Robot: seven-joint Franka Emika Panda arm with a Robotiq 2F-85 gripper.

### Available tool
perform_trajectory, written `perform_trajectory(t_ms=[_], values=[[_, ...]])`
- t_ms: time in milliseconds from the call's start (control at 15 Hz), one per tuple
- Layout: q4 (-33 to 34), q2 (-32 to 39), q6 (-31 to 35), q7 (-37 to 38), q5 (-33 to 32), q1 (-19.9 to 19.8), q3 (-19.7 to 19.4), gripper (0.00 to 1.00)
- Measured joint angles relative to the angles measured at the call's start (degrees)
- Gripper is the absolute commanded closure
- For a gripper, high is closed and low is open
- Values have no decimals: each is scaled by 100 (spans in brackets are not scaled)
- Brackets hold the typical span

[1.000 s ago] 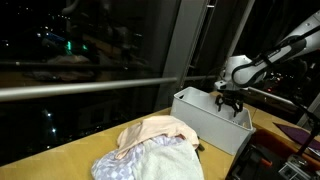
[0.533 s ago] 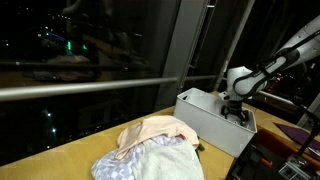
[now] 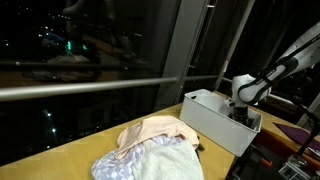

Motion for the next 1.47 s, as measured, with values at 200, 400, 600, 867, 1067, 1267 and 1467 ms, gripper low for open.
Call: perform_trajectory(t_ms=[200, 400, 600, 867, 1067, 1267, 1467], values=[[8, -49, 0, 4, 0, -9, 0, 99], [-4, -452, -17, 4, 2, 15, 44, 99], [-31, -1209, -52, -2, 37, 49, 159, 98], [-18, -2260, -323, -55, 201, 141, 324, 98], [-6, -2983, -691, -55, 264, 451, 479, 98], [8, -3595, -1196, -43, 467, 891, 738, 98], [89, -4020, -1801, 133, 775, 1426, 1073, 98]])
